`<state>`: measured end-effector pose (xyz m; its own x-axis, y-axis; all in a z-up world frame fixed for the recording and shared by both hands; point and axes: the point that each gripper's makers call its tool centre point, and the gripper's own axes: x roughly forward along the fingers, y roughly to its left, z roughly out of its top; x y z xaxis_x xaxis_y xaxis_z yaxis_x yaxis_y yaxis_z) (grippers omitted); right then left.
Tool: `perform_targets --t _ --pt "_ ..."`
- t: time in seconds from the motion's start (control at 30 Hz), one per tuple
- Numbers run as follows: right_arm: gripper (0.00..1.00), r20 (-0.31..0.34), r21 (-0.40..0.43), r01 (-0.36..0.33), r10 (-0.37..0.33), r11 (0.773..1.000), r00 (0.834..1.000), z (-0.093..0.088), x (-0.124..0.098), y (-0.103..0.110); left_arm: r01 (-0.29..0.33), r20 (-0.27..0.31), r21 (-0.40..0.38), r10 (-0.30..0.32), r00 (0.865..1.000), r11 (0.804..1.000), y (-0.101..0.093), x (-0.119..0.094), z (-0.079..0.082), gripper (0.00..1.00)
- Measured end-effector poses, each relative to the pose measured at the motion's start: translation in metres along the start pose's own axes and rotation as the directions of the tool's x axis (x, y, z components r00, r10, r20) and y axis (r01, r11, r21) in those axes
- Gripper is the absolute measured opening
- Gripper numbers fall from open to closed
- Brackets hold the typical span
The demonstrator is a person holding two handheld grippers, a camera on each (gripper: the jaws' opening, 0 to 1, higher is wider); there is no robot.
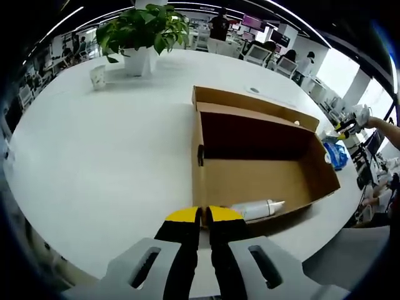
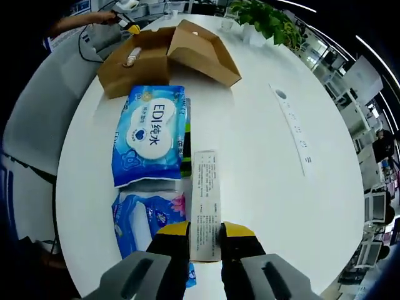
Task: Operate the shoe box by opening the lid, removing the specified soft item, and placing it in the target area until the item is outside and the box remains undamaged.
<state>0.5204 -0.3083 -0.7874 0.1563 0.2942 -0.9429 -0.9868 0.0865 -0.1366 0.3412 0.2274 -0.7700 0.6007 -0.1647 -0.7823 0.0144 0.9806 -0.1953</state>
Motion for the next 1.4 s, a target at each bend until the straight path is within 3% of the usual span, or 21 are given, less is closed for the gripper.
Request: perform_targets --t 0.4,1.4 --pt "0.15 -0.083 -0.059 -0.014 0.009 0.998 0.997 -0.028 0.001 -0.002 0.002 -0.015 0.008 -0.002 1.000 1.000 0.001 0.001 0.000 0.02" --pt "0.16 -0.123 -0.100 -0.014 0.002 0.995 0.992 -0.042 0.014 -0.012 0.016 -0.021 0.001 -0.016 1.000 1.000 0.001 0.003 0.000 0.03"
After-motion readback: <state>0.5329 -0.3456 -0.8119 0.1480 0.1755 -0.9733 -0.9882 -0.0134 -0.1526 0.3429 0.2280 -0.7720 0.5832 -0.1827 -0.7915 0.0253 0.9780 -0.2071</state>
